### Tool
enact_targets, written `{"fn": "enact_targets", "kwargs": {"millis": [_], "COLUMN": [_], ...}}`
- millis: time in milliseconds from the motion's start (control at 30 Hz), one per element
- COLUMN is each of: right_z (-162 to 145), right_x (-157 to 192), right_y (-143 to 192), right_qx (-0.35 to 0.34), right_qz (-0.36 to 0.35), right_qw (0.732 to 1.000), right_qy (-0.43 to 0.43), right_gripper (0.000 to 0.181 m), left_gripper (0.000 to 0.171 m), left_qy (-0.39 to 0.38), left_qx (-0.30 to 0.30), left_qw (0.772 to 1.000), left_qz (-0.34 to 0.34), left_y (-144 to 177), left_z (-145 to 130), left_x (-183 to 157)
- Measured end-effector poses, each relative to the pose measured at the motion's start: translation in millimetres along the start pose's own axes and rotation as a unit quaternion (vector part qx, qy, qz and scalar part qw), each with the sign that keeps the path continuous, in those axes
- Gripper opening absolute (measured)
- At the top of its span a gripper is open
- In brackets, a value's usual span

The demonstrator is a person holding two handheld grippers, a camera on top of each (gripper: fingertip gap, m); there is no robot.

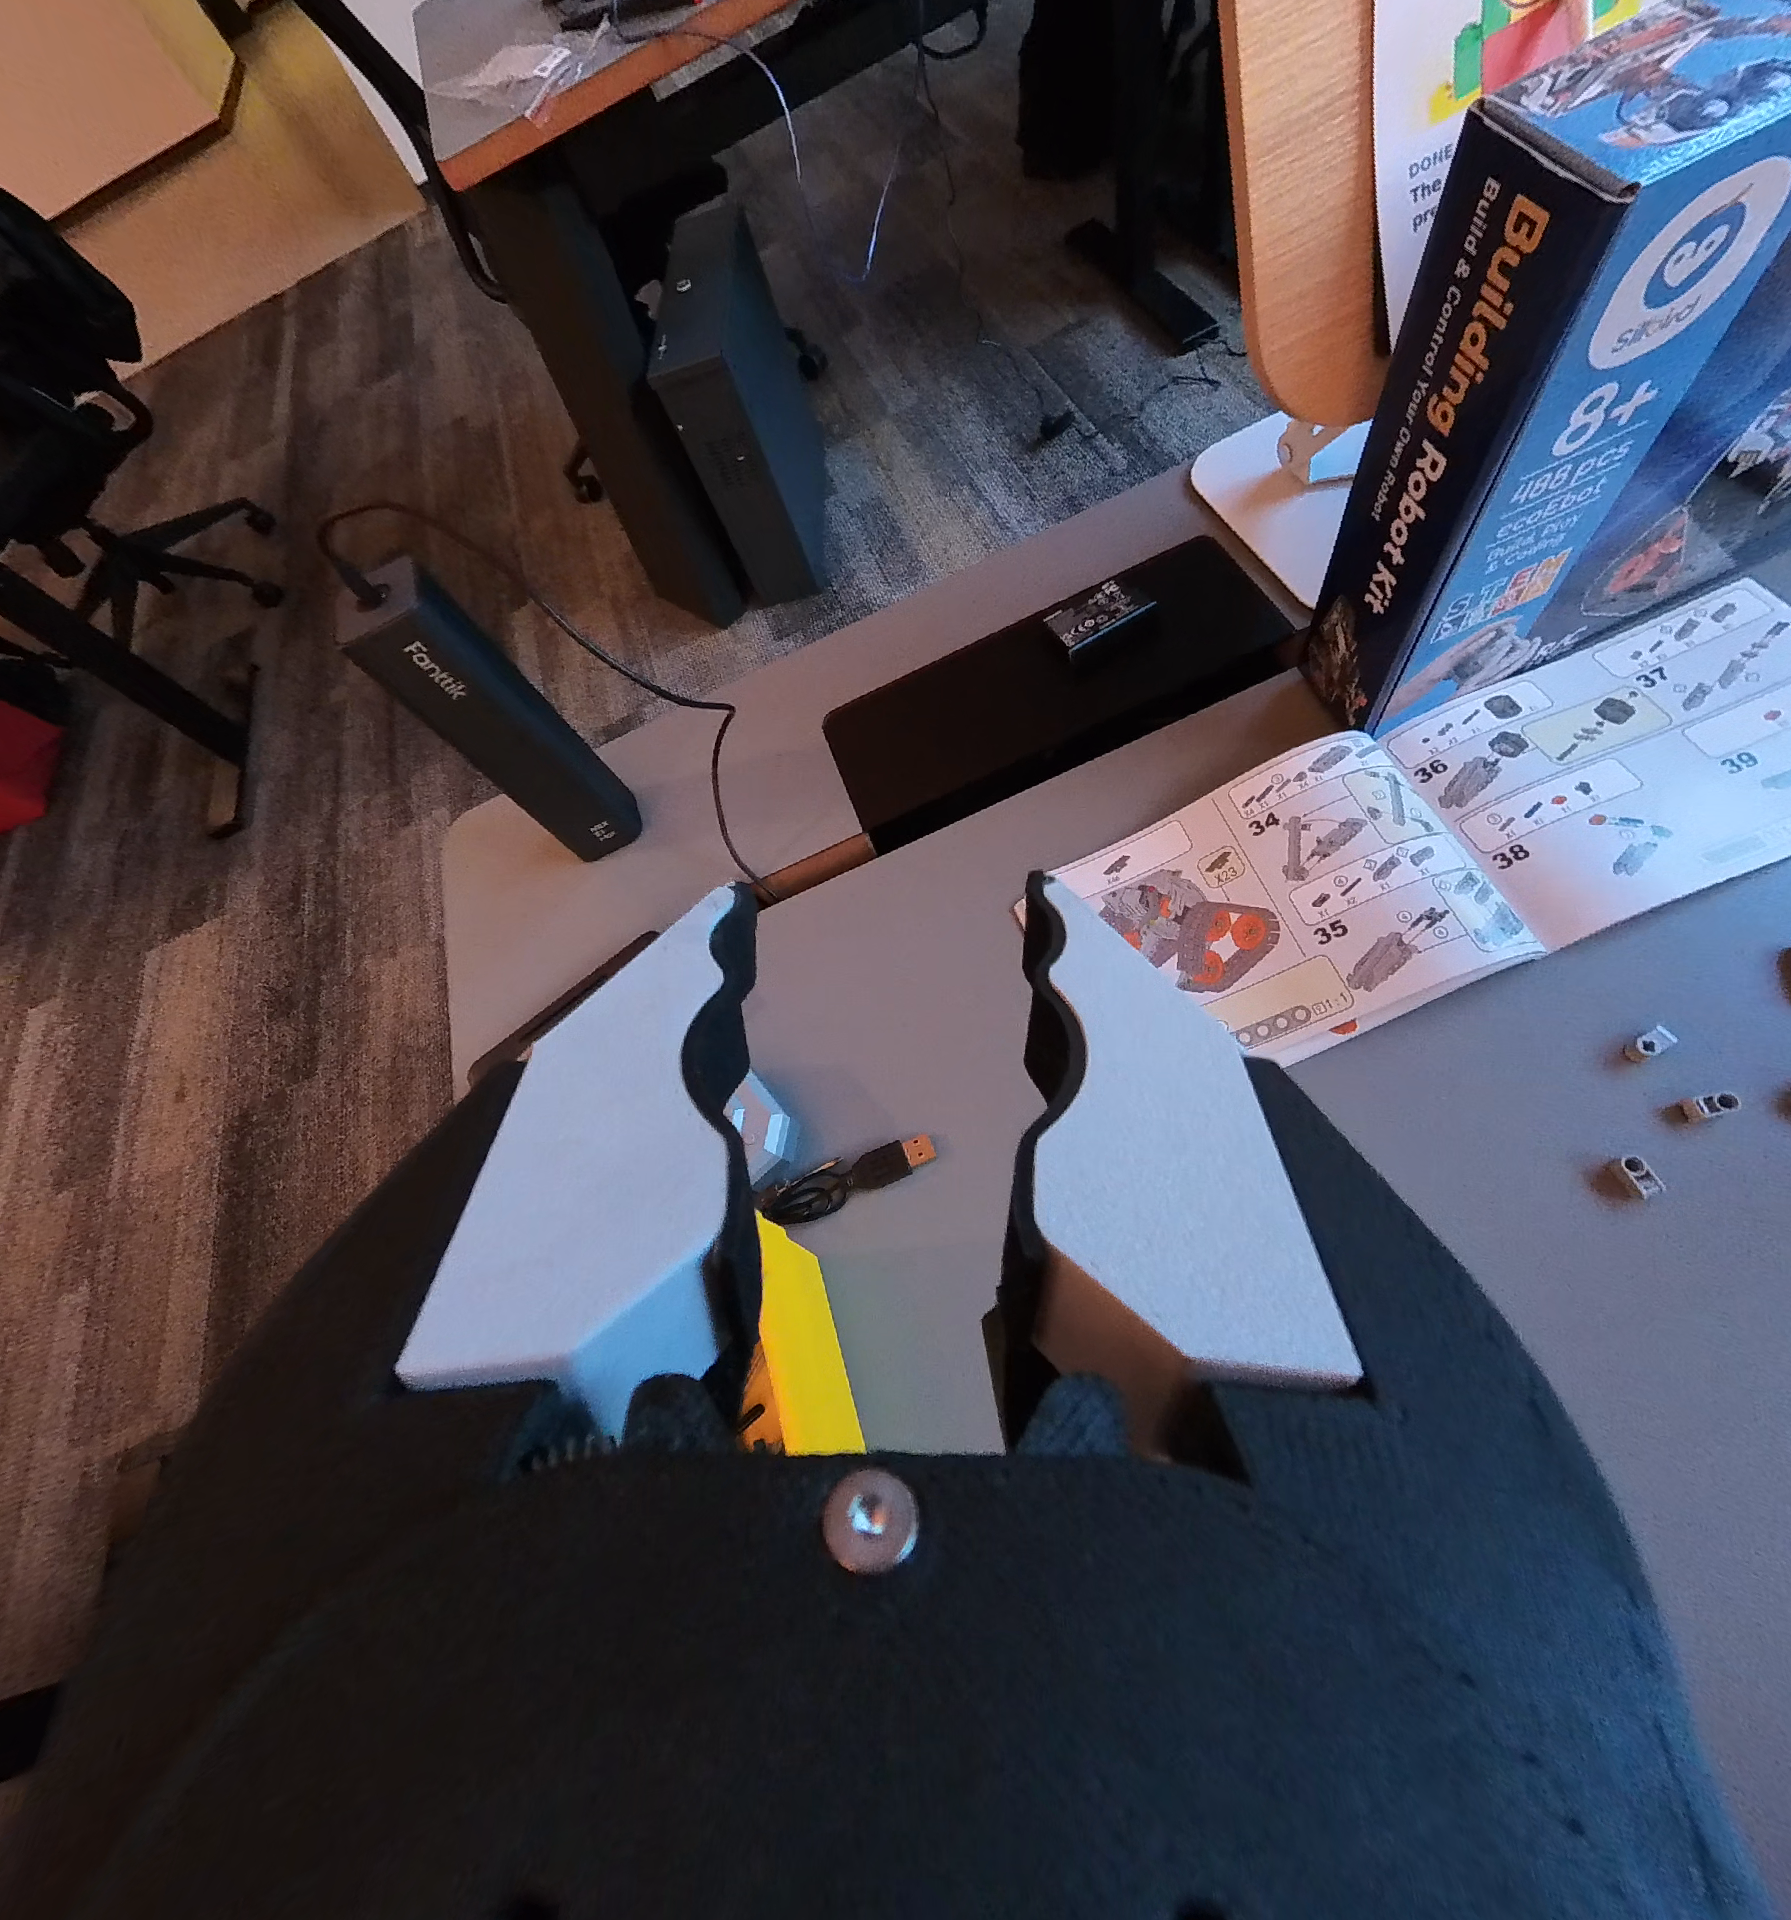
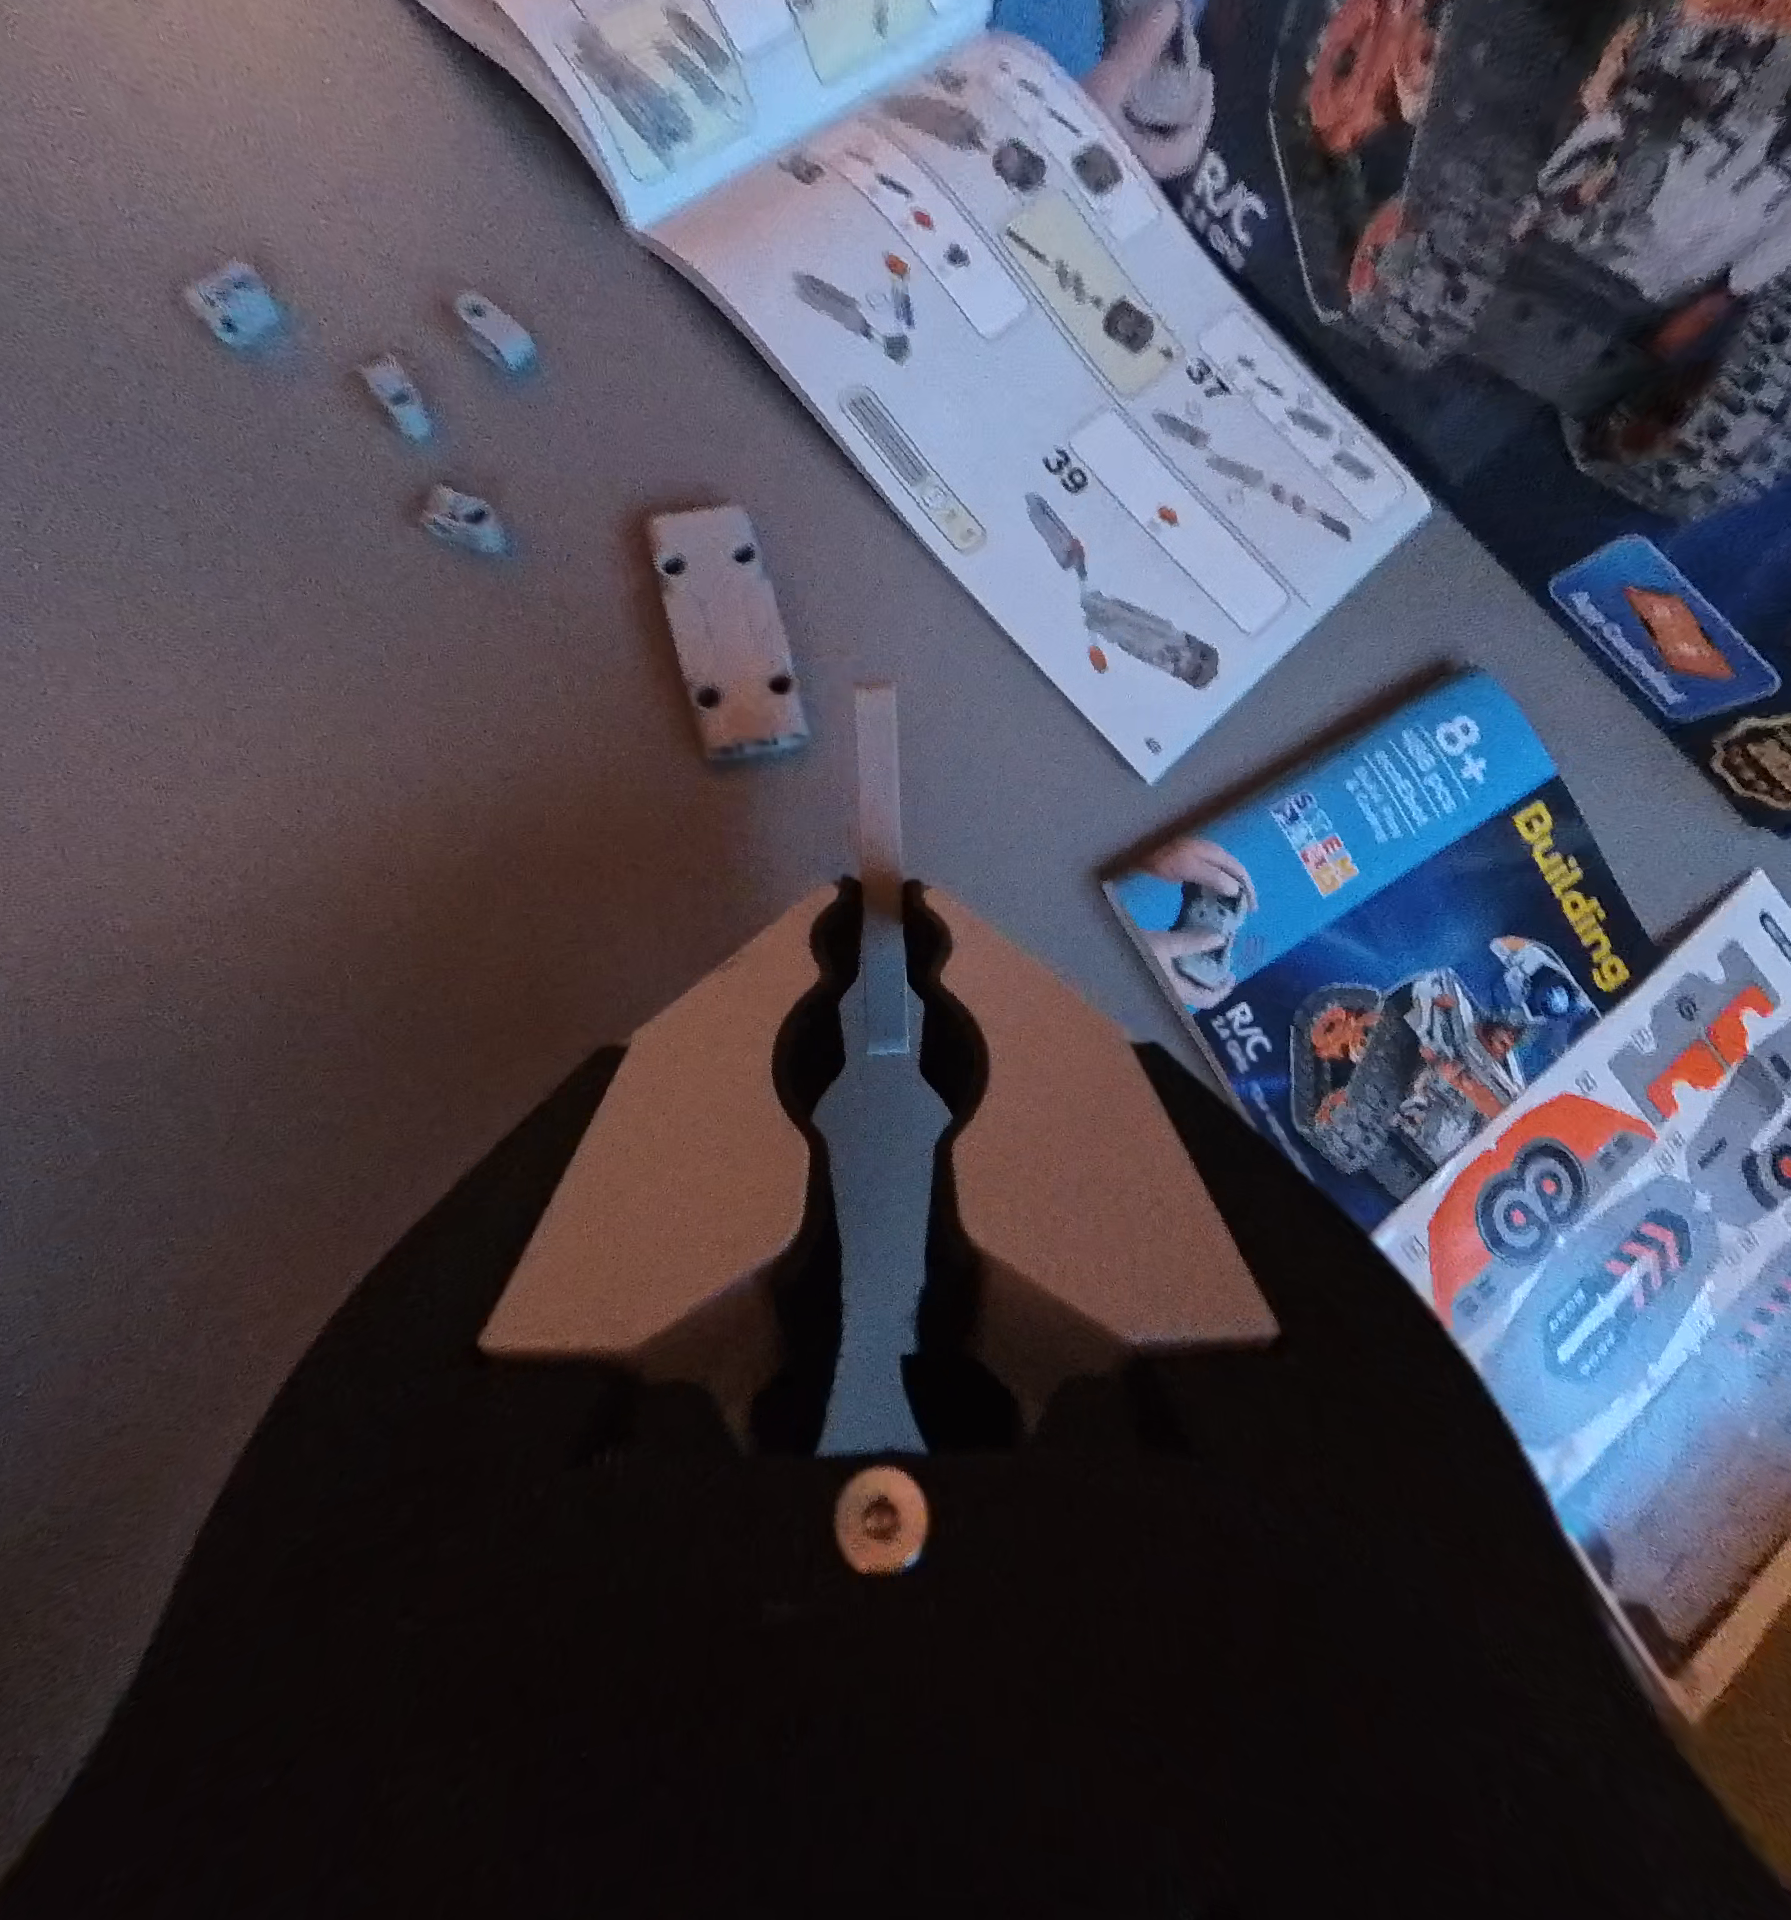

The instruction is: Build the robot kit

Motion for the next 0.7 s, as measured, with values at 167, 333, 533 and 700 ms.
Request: {"fn": "enact_targets", "kwargs": {"millis": [167,333,533,700], "right_z": [-2,-7,-8,-18], "right_x": [-7,-11,-11,-6], "right_y": [0,0,-7,-21], "right_qx": [0.011,0.018,0.012,0.024], "right_qz": [-0.025,-0.031,-0.022,0.017], "right_qw": [1.0,0.999,0.999,0.997], "right_qy": [-0.013,-0.019,-0.041,-0.072], "right_gripper": [0.007,0.008,0.008,0.009], "left_gripper": [0.05,0.05,0.051,0.051], "left_qy": [0.001,0.001,-0.003,-0.003], "left_qx": [-0.001,0.001,0.006,0.007], "left_qw": [1.0,1.0,1.0,1.0], "left_qz": [0.001,0.001,0.002,-0.002], "left_y": [1,1,-1,-1], "left_z": [0,0,-2,-2], "left_x": [1,1,0,-2]}}
Point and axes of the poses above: each gripper's, where its closed fingertips meet, y back along the fingers, z out of its top, x = y × z across the jaws, the point moved 1 cm from there along y, back along the fingers, and after that the axes turned 9 degrees about z, right-handed, at the moved point
